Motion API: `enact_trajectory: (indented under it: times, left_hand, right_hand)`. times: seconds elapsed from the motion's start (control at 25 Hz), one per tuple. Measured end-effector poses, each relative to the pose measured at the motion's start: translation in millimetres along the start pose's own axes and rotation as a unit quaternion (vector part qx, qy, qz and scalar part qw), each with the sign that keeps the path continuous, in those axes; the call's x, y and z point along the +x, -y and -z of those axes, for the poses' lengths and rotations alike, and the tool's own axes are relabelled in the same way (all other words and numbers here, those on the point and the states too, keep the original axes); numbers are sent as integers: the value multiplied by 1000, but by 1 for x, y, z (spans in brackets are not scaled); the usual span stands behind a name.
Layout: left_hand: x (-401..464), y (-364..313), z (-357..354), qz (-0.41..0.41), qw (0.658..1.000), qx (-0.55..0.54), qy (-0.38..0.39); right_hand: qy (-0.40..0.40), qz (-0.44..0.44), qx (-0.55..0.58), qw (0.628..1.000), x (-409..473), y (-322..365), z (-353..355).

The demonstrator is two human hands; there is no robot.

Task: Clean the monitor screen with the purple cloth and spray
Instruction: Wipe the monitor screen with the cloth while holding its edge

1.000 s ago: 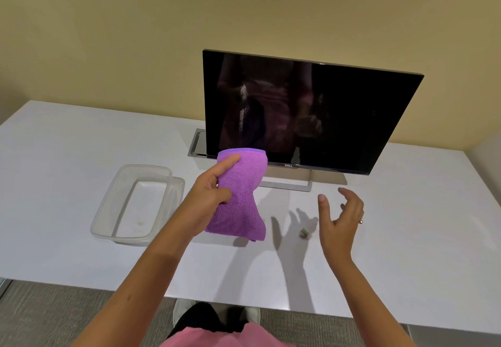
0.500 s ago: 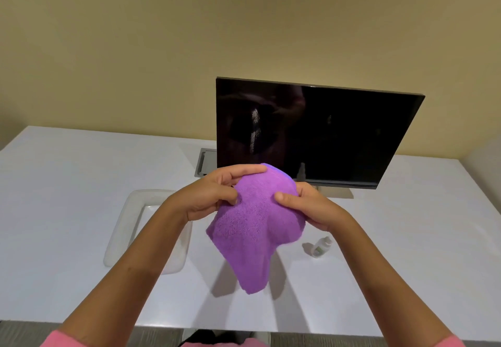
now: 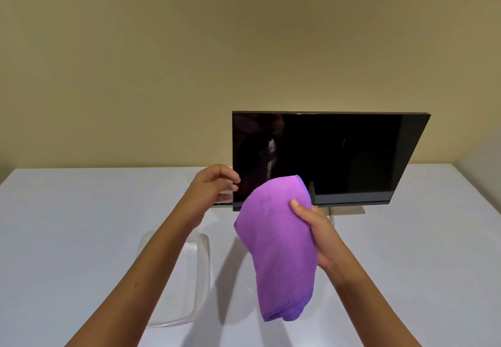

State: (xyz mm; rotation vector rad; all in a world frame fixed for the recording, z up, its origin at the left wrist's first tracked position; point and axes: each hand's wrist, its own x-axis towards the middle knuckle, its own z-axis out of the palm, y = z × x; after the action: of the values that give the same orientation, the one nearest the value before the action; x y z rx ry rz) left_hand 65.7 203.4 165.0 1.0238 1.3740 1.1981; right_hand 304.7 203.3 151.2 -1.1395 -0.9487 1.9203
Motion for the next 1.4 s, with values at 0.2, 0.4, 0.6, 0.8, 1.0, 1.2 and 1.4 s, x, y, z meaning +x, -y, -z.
enact_trajectory:
  times: [0.2, 0.4, 0.6, 0.8, 1.0, 1.2, 1.4]
  left_hand:
    - [27, -10, 25, 1, 1000, 10, -22]
    - [68, -28, 27, -108, 984, 114, -81]
    - [106, -53, 24, -217, 947, 234, -30]
    - [121, -61, 12, -213, 944, 247, 51]
    - [129, -58, 11, -193, 951, 239, 40]
    - [129, -58, 7, -182, 958, 219, 25]
    - [128, -55, 5, -181, 960, 212, 6]
  right_hand:
    - [-144, 79, 37, 986, 3, -17, -23]
    - [-297, 146, 66, 941, 15, -26, -47]
    - [-382, 203, 61, 900, 34, -22, -79]
    - [-395, 224, 46, 890, 73, -12, -97]
    - [-387, 273, -26, 880, 128, -5, -110]
    - [-398, 311, -395, 767, 177, -20, -123]
    - [-405, 346, -504, 679, 200, -34, -110]
